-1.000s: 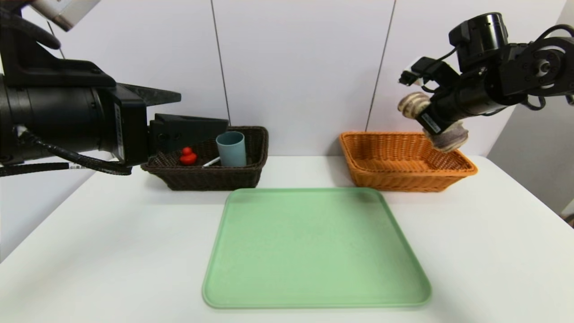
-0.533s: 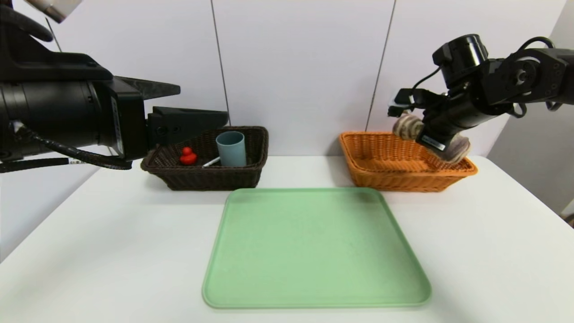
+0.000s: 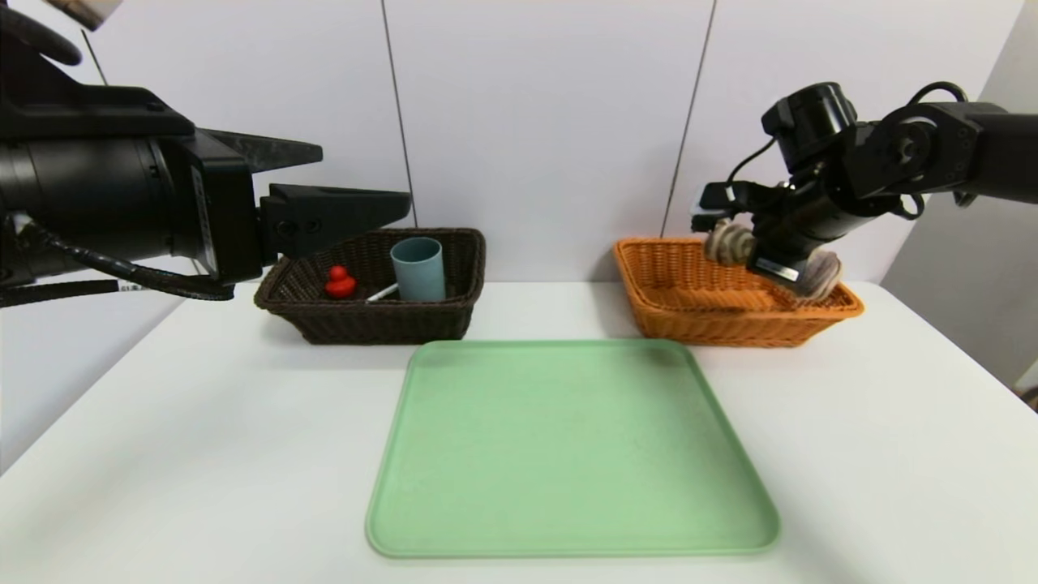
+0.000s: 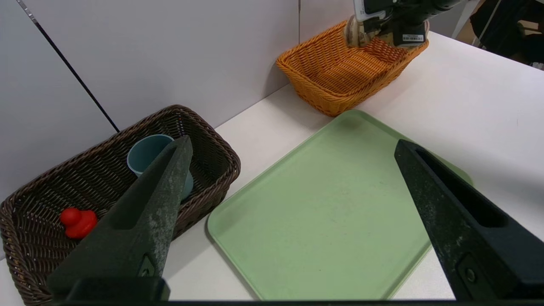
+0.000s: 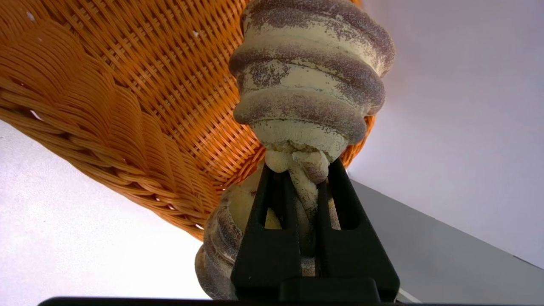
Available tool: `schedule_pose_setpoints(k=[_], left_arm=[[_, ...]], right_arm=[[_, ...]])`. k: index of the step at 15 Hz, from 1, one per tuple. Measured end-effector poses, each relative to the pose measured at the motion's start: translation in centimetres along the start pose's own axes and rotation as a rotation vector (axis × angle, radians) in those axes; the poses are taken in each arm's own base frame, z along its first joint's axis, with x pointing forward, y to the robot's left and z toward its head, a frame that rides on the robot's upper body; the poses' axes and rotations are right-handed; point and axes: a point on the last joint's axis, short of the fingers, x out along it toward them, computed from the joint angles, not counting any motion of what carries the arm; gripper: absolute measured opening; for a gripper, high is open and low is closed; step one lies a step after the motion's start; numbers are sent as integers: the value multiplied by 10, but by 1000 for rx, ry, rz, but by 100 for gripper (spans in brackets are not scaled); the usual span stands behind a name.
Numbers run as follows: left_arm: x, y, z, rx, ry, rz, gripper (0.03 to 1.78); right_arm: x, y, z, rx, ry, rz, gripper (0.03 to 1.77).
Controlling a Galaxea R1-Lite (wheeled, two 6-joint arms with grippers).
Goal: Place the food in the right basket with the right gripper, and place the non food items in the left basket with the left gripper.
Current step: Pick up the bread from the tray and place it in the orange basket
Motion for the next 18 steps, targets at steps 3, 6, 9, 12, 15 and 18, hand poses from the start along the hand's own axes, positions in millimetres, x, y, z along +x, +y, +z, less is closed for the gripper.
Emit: schedule_pose_setpoints(k=[3, 6, 9, 12, 15, 18], left_arm=[[0, 0, 0, 1, -1, -1, 169], [0, 0, 1, 2, -3, -1, 169], [0, 0, 1, 1, -3, -1, 169], [-1, 0, 1, 2, -5, -1, 169], [-1, 0, 1, 1, -6, -1, 169], [-2, 0, 1, 1, -7, -1, 169]], right_arm=[[4, 4, -1, -14, 21, 34, 23], [5, 4, -1, -10, 19, 35, 69], [3, 3, -1, -9, 15, 39, 102], [-1, 2, -1, -4, 7, 35, 124], [-4, 0, -2, 5, 3, 26, 140], [-4, -4, 0, 29, -11, -6, 149]])
